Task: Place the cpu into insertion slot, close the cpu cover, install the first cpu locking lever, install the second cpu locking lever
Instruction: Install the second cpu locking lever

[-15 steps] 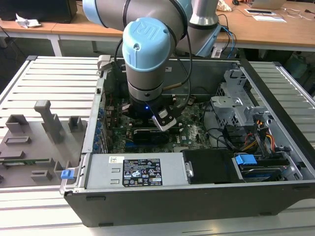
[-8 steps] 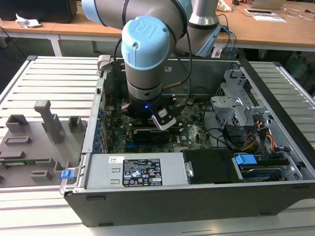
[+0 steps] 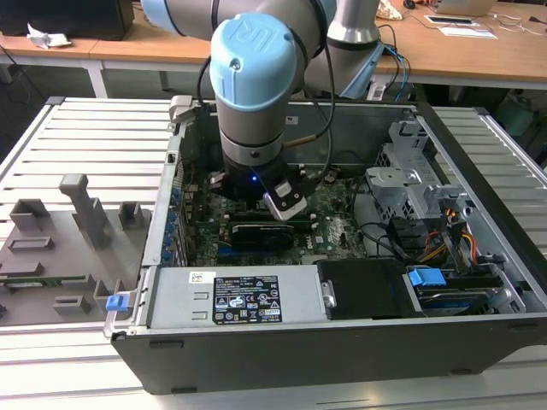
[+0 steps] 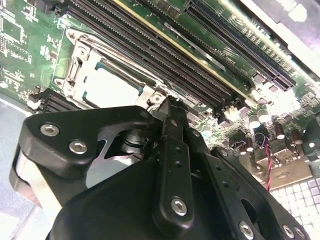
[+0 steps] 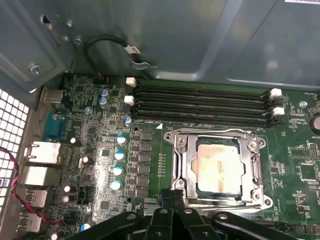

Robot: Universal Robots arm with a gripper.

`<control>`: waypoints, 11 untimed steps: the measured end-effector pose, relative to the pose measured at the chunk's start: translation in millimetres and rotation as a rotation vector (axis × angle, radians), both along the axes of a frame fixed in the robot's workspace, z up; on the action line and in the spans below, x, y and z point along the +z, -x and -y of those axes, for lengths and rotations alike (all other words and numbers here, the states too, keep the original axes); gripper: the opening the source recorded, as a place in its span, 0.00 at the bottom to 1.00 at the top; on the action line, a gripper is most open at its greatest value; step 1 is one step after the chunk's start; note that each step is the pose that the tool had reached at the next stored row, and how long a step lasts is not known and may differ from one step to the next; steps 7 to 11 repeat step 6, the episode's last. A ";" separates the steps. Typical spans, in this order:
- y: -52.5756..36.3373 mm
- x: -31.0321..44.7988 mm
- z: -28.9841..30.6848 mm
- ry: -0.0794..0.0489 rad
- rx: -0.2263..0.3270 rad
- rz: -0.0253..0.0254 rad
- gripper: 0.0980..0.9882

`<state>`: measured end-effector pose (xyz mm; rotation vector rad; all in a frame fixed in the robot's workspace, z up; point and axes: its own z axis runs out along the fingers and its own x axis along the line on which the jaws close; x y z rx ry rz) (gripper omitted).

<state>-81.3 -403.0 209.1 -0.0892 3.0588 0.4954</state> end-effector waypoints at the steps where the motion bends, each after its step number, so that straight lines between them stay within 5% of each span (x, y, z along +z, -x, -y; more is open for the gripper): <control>1: 0.0 0.7 0.0 0.000 0.000 -0.0001 0.01; 11: 0.0 1.7 0.0 0.000 0.000 0.0001 0.01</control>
